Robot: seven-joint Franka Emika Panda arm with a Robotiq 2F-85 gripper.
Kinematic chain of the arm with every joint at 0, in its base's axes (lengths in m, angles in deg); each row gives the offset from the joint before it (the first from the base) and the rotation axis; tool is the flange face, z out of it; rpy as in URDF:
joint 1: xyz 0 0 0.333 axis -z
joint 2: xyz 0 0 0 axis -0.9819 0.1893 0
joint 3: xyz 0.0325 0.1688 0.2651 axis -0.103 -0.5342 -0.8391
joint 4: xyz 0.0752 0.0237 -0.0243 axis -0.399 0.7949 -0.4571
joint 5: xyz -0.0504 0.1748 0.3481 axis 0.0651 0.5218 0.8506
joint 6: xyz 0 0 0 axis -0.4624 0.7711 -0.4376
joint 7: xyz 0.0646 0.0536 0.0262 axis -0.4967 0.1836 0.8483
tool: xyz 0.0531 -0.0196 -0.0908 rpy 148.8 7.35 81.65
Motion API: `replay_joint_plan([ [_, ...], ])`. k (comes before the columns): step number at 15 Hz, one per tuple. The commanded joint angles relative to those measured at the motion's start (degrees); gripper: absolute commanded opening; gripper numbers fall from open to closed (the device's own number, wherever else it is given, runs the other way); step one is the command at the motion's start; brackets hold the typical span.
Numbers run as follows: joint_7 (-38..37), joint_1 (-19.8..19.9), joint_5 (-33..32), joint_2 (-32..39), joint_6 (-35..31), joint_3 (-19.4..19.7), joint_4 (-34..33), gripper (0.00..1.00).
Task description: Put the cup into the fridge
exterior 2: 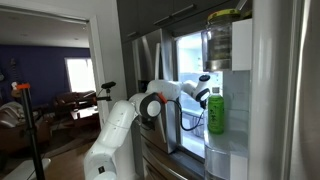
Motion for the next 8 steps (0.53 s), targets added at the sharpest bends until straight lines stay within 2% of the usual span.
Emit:
replay_joint_plan([
  [1,1.6,0.52,1.58,0.55,-1.01,-0.69,-0.53,0.39],
  [3,1.72,0.48,1.53,0.52,-1.28,-0.69,-0.51,0.51],
  [8,1.98,0.44,1.62,0.37,-2.16,-0.95,-0.32,0.88],
])
